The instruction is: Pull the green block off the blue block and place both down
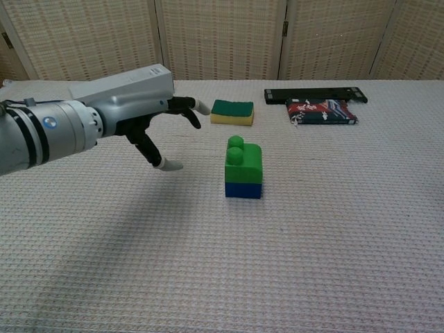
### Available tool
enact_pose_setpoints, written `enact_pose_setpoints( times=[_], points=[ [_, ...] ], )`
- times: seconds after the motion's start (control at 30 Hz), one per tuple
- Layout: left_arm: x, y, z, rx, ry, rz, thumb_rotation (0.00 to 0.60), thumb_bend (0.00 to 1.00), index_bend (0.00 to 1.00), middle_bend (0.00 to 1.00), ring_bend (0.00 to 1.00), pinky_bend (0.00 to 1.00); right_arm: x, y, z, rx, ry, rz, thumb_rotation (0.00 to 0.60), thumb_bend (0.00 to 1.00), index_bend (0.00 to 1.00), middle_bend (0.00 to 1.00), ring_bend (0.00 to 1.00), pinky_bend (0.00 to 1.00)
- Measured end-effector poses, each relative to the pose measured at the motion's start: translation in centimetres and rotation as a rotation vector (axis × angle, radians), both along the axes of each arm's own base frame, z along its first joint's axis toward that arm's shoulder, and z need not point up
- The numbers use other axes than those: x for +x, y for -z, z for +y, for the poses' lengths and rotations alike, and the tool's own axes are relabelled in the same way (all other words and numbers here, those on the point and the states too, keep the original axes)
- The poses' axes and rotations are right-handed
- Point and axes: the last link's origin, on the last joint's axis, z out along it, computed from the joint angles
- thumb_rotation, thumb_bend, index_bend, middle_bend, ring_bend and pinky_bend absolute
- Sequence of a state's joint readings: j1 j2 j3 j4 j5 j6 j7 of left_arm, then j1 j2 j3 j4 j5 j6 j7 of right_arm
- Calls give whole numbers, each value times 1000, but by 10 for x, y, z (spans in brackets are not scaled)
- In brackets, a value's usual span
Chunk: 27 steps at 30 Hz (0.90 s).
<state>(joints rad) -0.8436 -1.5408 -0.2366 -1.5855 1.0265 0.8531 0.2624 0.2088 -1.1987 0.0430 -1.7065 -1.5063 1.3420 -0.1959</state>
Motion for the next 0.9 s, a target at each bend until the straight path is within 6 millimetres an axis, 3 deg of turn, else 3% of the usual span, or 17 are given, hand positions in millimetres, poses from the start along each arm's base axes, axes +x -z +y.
enact_pose_setpoints(
  times=[0.07, 0.43, 0.9],
  points=[
    [3, 4, 2, 4, -3, -5, 600, 310, 236, 239, 57, 0, 0, -1, 0, -2, 2, -4, 600, 322, 0, 0, 0, 0],
    [16, 22, 15, 11, -14, -10, 600, 307, 139, 239, 45, 0, -3, -5, -3, -2, 14, -17, 600, 323, 0, 0, 0, 0],
    [41, 46, 22, 8, 4, -11, 600, 307, 204, 262, 45, 0, -6, -8, -6, 15, 29, -36, 600, 323, 0, 0, 0, 0]
  ],
)
